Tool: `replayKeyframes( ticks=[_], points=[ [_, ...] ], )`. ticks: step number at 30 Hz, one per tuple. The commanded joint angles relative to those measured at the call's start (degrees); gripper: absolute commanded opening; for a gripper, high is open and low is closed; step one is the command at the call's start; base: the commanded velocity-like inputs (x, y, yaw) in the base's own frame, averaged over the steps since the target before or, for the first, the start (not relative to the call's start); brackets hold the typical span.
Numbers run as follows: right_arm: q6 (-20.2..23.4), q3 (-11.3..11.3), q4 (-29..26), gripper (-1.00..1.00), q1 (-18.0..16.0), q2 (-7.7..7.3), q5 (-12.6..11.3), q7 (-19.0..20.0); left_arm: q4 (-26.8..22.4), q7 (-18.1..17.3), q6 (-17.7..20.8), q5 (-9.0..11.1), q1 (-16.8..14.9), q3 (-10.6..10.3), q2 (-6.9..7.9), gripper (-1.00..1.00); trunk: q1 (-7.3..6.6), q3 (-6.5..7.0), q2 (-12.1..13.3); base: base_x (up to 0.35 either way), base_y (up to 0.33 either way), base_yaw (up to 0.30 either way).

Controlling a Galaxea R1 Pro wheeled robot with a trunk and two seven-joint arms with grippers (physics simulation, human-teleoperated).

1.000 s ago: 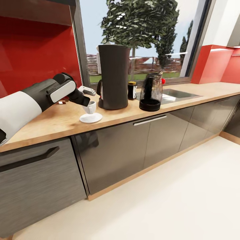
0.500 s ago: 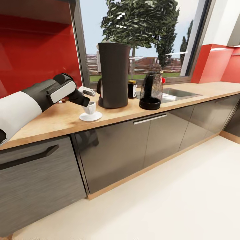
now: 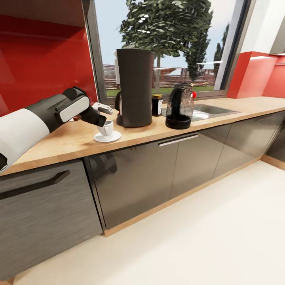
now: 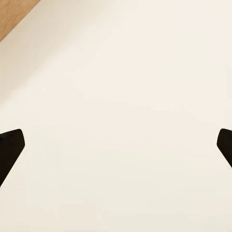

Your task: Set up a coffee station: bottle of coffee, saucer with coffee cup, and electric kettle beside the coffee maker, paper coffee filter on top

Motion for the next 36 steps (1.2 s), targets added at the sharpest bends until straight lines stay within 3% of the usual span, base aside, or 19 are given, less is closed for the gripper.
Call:
replayKeyframes(
  ticks=[1, 36],
  points=[
    [-0.4, 0.5, 0.1, 1.0, -0.1, -0.02, -0.3, 0.1, -0.1, 0.5, 0.0, 0.6, -0.1, -0.3, 0.08, -1.0, -0.01, -0.06, 0.0, 0.0, 0.0, 0.0],
    [-0.4, 0.5, 0.1, 1.0, -0.1, 0.01, -0.3, 0.1, 0.0, 0.5, 0.0, 0.6, -0.1, -0.3, 0.0, -1.0, 0.43, -0.42, -0.8, 0.0, 0.0, 0.0]
  ],
)
